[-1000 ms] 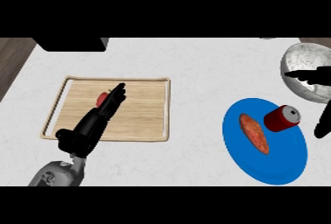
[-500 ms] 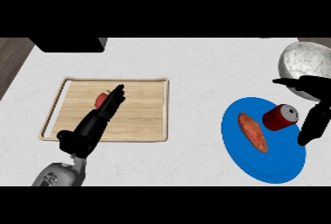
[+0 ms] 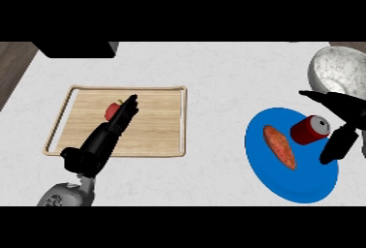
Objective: Pick the can from the plate and place it in the bowl
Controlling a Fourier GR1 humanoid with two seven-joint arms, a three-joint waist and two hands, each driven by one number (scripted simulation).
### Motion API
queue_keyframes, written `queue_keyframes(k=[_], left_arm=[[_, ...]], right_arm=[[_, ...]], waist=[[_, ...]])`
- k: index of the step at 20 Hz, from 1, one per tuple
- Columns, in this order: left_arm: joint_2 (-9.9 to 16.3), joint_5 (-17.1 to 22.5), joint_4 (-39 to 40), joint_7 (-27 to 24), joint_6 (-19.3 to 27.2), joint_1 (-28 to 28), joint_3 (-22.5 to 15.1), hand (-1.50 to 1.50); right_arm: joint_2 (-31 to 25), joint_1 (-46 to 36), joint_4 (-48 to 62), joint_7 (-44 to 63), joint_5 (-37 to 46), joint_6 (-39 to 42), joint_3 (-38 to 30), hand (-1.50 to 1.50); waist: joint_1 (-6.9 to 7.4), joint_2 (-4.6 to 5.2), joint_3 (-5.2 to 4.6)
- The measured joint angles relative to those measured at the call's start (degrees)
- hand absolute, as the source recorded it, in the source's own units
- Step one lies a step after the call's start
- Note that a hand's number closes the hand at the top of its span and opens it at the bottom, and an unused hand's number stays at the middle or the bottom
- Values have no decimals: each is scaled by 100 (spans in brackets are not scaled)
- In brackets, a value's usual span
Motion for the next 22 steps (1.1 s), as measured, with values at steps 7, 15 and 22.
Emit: queue_keyframes(k=[7, 15, 22], left_arm=[[-142, -145, 0, 64, -131, -17, 144, 0], [-328, -319, 85, 105, -270, -60, 313, 0], [-423, -378, -137, 252, -462, 14, 417, 0]], right_arm=[[94, 324, 186, -523, 903, -467, -105, -150], [383, 230, 919, -910, 1516, -537, -273, -150], [583, 63, 1795, -1582, 2034, -892, -439, -150]], waist=[[5, 5, 0], [16, 8, -1], [25, 10, 1]])
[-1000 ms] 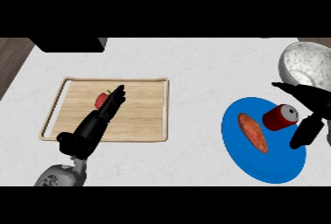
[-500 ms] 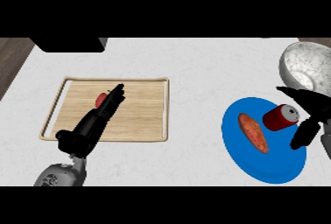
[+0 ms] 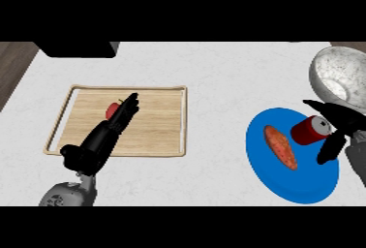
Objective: Pick the can from the plate and place it in the bowl
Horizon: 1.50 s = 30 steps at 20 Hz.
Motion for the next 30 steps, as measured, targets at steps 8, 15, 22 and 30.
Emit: queue_keyframes(k=[8, 15, 22, 30], left_arm=[[-122, -69, 69, 27, -97, -42, 125, 0], [-208, -191, 141, -17, -183, -70, 232, 0], [-208, -197, 150, -99, -242, 46, 277, 0], [-265, -247, -195, 97, -188, 204, 199, 0]], right_arm=[[215, -183, 582, -873, 377, -664, -101, 150], [375, -507, 1045, -1203, 695, -1077, -304, 150], [218, -180, 560, -2658, 1018, -1243, 359, 150], [-222, 448, -489, -3518, 1177, -2304, 225, 150]], waist=[[3, 0, -3], [1, -1, -4], [-26, -20, -9], [-74, -29, -2]])
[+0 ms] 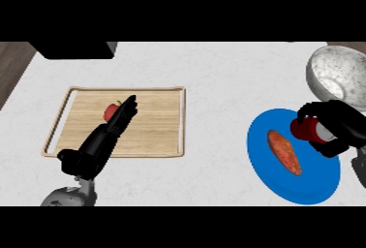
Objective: Pick the can from the plate and place it in the bowl
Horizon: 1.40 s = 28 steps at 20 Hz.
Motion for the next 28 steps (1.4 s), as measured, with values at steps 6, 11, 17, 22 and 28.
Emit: queue_keyframes(k=[6, 11, 17, 22, 28], left_arm=[[36, 9, 162, -78, -20, -41, 115, 0], [64, 38, 285, -222, -106, -81, 179, 0], [-6, -62, 220, -266, -144, 12, 91, 0], [-58, -122, 284, -266, -161, -113, 52, 0], [-162, -144, 323, -151, -137, -271, 23, 0]], right_arm=[[91, 137, -957, -118, -1074, -44, -913, 150], [116, -121, -1153, 137, -2105, 453, -1721, 150], [-78, -629, -376, 192, -2139, 436, -2137, 150], [-230, -1200, 773, -145, -1570, -455, -2241, 150], [-446, -2063, 2588, -862, -1124, -1472, -2412, 150]], waist=[[-86, -12, -3], [-30, 4, -2], [66, 25, -1], [156, 59, 5], [233, 87, 9]])
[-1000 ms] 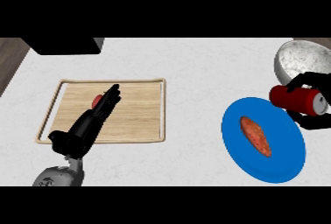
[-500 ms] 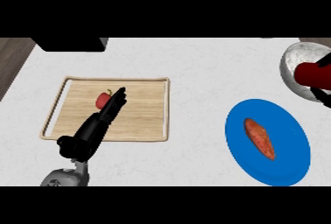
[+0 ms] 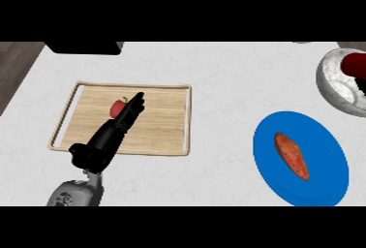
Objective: Pick the can from the plate and place it in the bowl
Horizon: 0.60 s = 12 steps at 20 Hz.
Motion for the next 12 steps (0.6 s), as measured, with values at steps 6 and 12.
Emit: queue_keyframes(k=[6, 12], left_arm=[[-1, 14, -21, 35, -74, -109, -26, 0], [-63, -25, -19, 19, -77, -113, -106, 0]], right_arm=[[-295, -445, 1354, 87, 472, 544, 287, -150], [-401, -813, 2317, -421, 425, 1201, 230, -150]], waist=[[127, 49, 4], [205, 89, 20]])
